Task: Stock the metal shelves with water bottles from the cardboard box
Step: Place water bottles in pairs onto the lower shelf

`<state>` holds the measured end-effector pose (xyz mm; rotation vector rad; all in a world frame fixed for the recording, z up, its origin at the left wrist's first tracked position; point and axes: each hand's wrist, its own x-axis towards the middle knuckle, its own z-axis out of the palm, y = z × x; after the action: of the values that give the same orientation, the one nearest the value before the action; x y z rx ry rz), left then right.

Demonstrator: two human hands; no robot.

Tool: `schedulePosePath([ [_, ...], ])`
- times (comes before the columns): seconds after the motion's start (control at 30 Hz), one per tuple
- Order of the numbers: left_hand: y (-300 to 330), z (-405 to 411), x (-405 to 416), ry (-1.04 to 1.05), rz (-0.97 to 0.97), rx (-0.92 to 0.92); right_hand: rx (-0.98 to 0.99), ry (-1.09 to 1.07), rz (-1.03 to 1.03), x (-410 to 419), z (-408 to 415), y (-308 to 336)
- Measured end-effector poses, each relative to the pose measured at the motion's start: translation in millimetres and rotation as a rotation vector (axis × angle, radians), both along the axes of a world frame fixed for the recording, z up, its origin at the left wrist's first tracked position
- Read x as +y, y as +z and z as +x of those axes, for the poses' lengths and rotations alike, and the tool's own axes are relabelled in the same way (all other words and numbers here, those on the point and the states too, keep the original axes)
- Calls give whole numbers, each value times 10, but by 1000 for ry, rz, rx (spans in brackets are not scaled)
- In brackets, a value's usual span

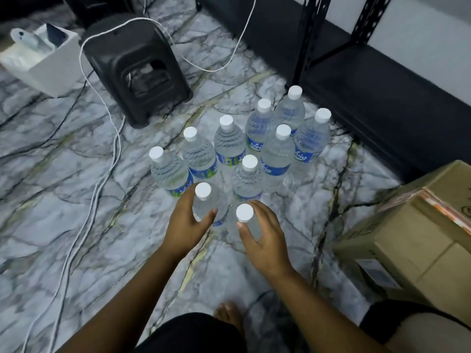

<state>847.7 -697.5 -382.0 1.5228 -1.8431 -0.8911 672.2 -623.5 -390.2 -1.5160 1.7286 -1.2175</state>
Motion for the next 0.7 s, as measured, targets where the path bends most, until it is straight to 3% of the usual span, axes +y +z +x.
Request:
schedulePosePath([
  [0.27, -131, -105, -91, 8, -24, 107, 30, 7, 25, -145, 88, -195],
  [0.5, -269, -144, -103, 72, -103, 127, 74, -101, -164, -255, 92, -293],
  [0.7, -226, -171, -92, 7, 0, 110, -47, -13, -66, -304, -143, -233],
])
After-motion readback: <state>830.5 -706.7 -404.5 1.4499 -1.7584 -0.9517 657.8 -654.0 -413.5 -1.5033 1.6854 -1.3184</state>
